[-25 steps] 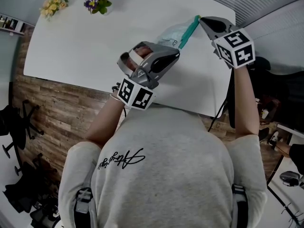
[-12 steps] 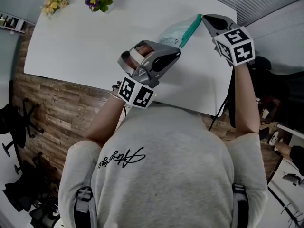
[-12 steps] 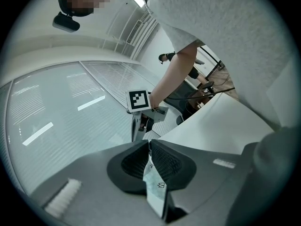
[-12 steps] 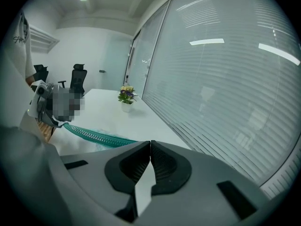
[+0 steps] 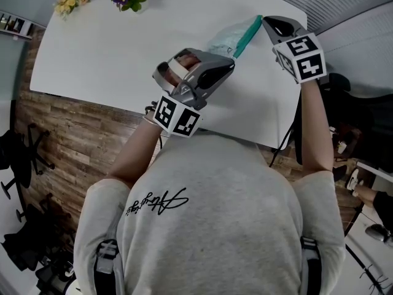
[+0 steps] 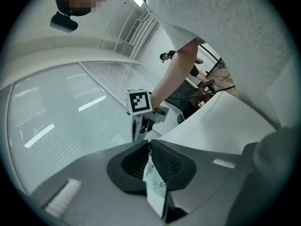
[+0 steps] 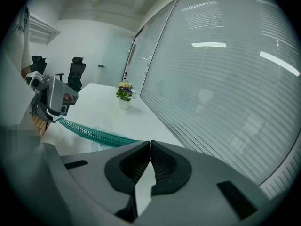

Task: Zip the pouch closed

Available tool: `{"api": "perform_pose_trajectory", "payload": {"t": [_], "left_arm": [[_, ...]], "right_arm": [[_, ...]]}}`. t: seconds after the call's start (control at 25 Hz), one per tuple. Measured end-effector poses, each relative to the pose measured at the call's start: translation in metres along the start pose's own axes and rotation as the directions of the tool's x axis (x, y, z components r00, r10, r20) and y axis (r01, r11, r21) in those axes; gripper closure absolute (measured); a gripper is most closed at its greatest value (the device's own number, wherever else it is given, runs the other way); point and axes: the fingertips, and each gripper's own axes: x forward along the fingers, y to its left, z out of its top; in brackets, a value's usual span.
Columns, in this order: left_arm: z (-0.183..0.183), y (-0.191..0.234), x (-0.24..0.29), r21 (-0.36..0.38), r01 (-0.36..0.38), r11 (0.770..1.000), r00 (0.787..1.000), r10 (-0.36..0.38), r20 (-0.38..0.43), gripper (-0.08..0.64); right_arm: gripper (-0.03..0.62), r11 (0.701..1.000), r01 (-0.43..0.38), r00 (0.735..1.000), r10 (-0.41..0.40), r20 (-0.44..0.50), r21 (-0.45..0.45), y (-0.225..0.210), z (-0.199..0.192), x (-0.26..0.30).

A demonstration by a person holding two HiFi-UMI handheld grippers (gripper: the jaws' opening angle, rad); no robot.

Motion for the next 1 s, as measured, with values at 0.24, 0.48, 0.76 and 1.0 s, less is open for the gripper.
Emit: {"api": "perform_pose_trajectory", "payload": {"t": [0.24, 0.48, 0.76, 1.0], "left_arm": [[-0.013, 0.014, -0.010, -0.002, -0.059, 0.998, 0.998, 0.059, -0.023, 0.541], [-0.032, 0.042, -0.023, -0.056, -0.141, 0.988, 0.989, 0.139, -0.053, 0.541], [-0.036, 0.076, -0.044, -0.142, -0.209, 0.968, 0.978, 0.203, -0.055, 0.540], [-0.021, 0.087, -0.060, -0.161, -0.137, 0.977, 0.990, 0.130, -0.057, 0.540]], "right_arm": [[0.584, 1.000, 0.011, 1.000, -0.011, -0.018, -0.025, 0.004, 0.000, -0.007], [0.584, 1.000, 0.007, 1.000, -0.007, 0.021, 0.001, 0.009, 0.007, -0.033], [0.582, 0.991, -0.121, 0.989, 0.124, 0.074, -0.047, 0.044, 0.019, -0.077], [0.580, 0.959, -0.263, 0.959, 0.272, 0.078, -0.106, 0.081, 0.035, -0.115]]}}
